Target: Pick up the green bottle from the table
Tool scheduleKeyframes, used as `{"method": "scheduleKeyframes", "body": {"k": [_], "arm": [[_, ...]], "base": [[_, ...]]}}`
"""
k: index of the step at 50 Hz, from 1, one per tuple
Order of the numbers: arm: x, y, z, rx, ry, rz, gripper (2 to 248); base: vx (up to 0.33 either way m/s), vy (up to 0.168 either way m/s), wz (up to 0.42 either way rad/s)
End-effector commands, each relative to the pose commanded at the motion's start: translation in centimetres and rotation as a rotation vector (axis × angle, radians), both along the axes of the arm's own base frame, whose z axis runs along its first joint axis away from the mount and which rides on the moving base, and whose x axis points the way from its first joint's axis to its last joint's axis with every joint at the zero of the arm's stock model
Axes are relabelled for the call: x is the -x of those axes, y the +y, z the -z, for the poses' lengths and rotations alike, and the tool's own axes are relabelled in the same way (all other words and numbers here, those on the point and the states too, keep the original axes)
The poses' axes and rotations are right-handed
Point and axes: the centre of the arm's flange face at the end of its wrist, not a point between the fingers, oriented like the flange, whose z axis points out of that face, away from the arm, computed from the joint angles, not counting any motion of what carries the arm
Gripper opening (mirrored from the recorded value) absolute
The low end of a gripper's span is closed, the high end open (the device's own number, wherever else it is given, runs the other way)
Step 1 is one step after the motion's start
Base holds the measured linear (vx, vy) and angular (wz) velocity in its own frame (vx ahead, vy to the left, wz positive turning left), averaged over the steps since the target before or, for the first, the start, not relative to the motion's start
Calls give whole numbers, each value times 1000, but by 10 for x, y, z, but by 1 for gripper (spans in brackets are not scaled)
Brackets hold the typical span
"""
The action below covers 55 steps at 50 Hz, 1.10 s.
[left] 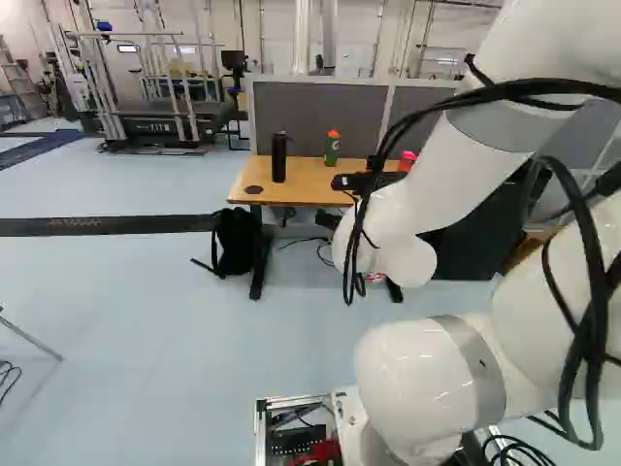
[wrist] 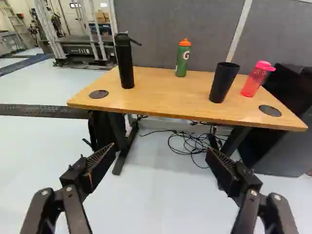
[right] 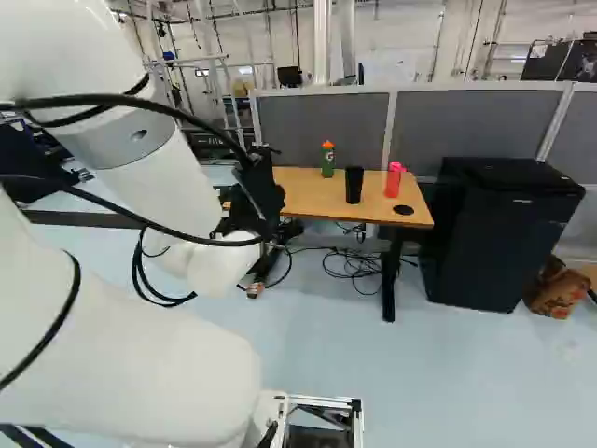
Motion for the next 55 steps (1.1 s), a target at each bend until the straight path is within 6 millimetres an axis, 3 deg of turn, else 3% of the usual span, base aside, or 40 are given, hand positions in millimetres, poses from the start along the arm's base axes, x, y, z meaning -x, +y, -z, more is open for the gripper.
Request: {"method": "scheduleKeyframes", "body": {"k": [55], "arm": [[0,0,0,0,0,0,247]], "base": [[0,0,0]]}}
